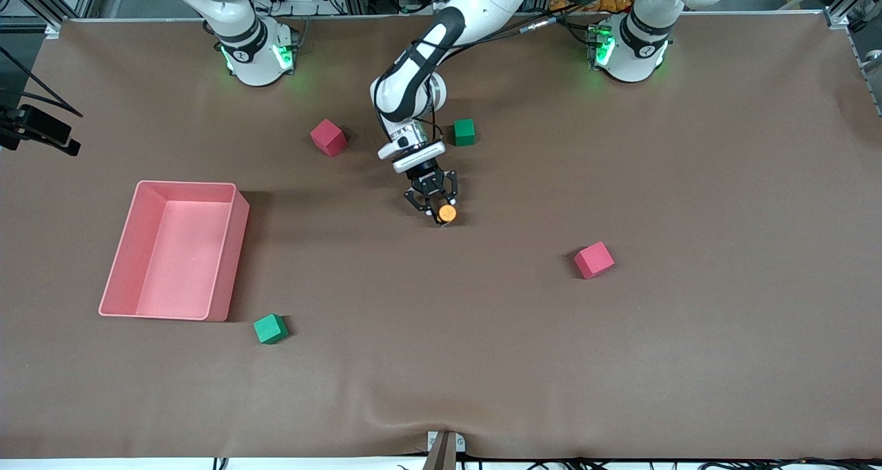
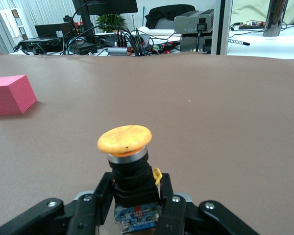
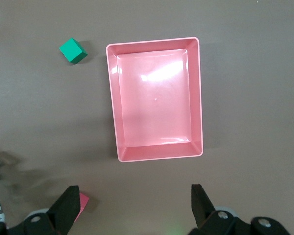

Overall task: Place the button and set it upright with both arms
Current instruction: 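Lift the button with the left gripper and turn it cap up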

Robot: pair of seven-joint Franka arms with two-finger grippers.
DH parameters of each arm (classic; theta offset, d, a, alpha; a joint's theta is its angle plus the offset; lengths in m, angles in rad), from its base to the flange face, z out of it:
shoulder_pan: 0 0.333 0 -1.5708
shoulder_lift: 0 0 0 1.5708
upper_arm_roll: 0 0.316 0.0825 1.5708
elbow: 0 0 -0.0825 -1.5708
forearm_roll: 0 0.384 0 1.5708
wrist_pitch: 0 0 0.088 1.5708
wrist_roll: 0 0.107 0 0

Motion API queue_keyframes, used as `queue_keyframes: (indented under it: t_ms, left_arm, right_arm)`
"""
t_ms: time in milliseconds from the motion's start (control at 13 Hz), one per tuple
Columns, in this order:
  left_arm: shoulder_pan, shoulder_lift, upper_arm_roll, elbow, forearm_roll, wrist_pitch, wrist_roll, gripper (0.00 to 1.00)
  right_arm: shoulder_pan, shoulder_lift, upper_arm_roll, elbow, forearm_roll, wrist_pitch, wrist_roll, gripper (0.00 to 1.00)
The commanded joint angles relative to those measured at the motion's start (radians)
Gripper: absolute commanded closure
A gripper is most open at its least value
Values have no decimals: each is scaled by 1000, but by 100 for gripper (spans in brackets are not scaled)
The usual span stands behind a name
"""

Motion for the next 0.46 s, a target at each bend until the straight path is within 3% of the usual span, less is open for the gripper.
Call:
queue_keyframes:
  t_ms: [0, 77, 154, 308, 385]
  left_arm:
    - [-17, 15, 15, 17, 24, -37, 11, 91]
    - [-17, 11, 15, 17, 24, -37, 19, 91]
    - [-17, 17, 15, 17, 24, -38, 17, 75]
    - [-15, 17, 15, 17, 24, -37, 19, 54]
    - [-15, 18, 15, 15, 25, -37, 29, 30]
  right_arm:
    - [-5, -1, 5, 3, 13, -8, 11, 0]
    - [-5, -1, 5, 1, 13, -9, 11, 0]
    - [-5, -1, 5, 3, 13, -9, 11, 0]
    - [-3, -1, 5, 3, 13, -11, 13, 0]
    - [-3, -1, 5, 3, 13, -15, 13, 0]
